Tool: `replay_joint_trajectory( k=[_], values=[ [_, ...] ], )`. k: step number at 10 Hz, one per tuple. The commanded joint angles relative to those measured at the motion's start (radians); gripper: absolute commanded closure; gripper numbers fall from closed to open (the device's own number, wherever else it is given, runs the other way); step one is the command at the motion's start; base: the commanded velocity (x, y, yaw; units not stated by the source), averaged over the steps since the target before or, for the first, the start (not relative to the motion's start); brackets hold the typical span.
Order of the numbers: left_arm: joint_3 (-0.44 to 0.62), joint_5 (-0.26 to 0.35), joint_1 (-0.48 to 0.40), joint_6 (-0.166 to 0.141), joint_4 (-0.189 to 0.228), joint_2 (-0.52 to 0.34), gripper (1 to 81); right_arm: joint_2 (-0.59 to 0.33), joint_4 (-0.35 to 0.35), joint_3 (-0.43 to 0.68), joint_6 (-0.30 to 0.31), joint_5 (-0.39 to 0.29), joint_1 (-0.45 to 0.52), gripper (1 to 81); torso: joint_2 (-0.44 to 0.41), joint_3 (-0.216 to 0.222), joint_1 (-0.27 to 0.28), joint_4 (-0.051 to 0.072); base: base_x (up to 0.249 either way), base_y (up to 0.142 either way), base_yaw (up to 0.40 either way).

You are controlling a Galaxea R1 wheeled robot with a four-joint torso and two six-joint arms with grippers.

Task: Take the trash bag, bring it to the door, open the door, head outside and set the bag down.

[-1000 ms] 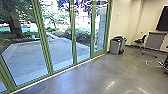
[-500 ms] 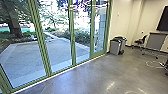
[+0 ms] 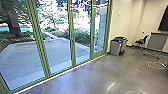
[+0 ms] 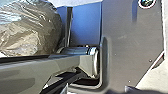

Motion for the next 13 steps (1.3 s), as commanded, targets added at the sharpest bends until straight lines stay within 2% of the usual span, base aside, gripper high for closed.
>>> replay_joint_trajectory(
  k=[1,3,13],
  values=[
    [0.001,0.06,-0.048,0.002,0.004,-0.002,81.1,0.025,-0.012,0.015,-0.018,-0.07,0.038,1.0,0.0,0.0,0.0,0.0,0.132,0.0,0.0],
    [0.001,0.059,-0.05,0.002,0.004,-0.002,81.1,0.025,-0.012,0.014,-0.018,-0.069,0.036,1.0,0.0,0.0,0.0,0.0,0.133,0.0,0.0],
    [0.002,0.058,-0.05,0.002,0.004,-0.004,81.1,0.025,-0.009,0.015,-0.018,-0.069,0.036,1.0,0.0,0.0,0.0,0.0,0.133,-0.066,0.0]
  ],
)
